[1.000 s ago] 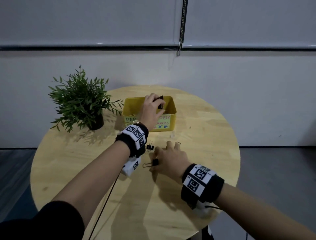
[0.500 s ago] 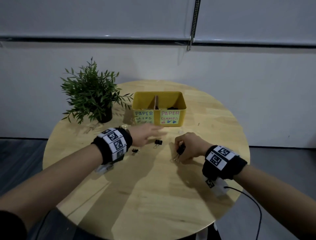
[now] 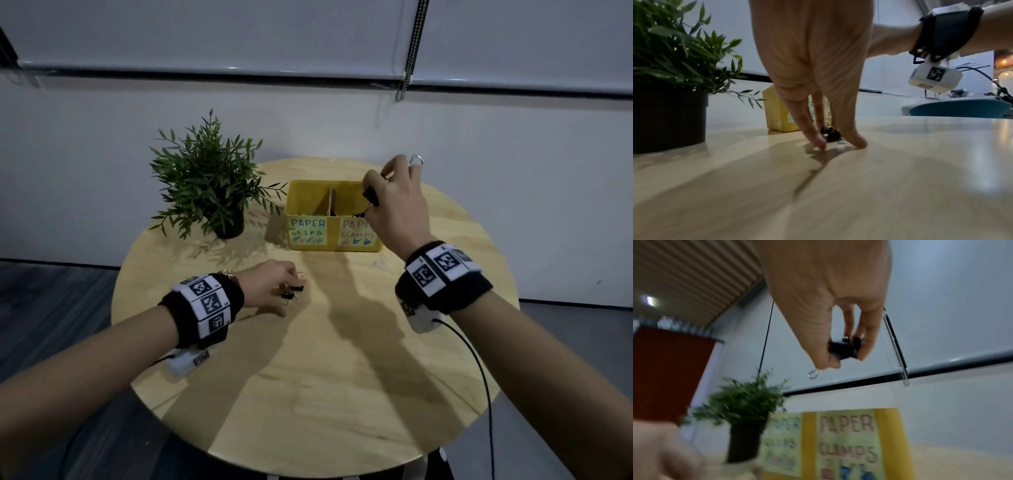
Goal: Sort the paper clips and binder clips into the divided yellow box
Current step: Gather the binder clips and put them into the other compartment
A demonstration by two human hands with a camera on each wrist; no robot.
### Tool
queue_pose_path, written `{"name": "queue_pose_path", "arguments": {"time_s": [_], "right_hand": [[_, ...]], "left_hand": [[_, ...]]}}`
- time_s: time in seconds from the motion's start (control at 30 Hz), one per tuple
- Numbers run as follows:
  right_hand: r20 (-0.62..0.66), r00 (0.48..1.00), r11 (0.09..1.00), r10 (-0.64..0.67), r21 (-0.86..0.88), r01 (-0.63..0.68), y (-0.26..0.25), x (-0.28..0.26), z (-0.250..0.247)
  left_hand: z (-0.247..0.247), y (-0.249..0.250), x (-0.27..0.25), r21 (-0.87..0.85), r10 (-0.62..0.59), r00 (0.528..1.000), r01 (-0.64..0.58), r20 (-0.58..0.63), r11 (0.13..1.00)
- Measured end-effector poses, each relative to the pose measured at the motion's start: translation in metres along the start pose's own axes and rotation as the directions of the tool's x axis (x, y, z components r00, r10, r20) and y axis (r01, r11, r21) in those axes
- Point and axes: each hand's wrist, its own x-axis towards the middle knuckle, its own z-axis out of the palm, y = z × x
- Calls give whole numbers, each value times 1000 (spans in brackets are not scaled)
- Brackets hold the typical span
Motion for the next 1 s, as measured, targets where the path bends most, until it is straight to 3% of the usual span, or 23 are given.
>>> {"name": "queue_pose_path", "arguments": {"time_s": [0.1,0.27,0.4,0.6,0.73,0.83,0.93,1.0], "right_hand": [[-13,999,1000,-30,4,30,2,17,18],[335,940,998,-62,11,62,14,32,36],[378,922,988,-79,-95,124,15,20,39],[411,908,985,-86,-102,139,30,-2,35],[482,871,996,-93,39,84,35,-12,34],[464,879,991,-107,116,60,35,-20,34],[441,891,984,-103,178,25,37,-25,33],[432,897,979,-94,204,5,39,-22,34]], "left_hand": [[6,3,-1,-62,-11,993,3,-121,998],[3,16,0,-22,-17,988,13,-153,1000],[-3,24,3,60,9,995,-3,-95,998],[-2,28,2,24,43,995,-41,-93,999],[-5,27,7,-53,22,991,-29,-132,998],[-8,34,13,-116,30,989,-48,-147,992],[-27,44,18,-261,-6,959,-71,-282,963],[-46,48,25,-370,-86,897,-90,-434,925]]}}
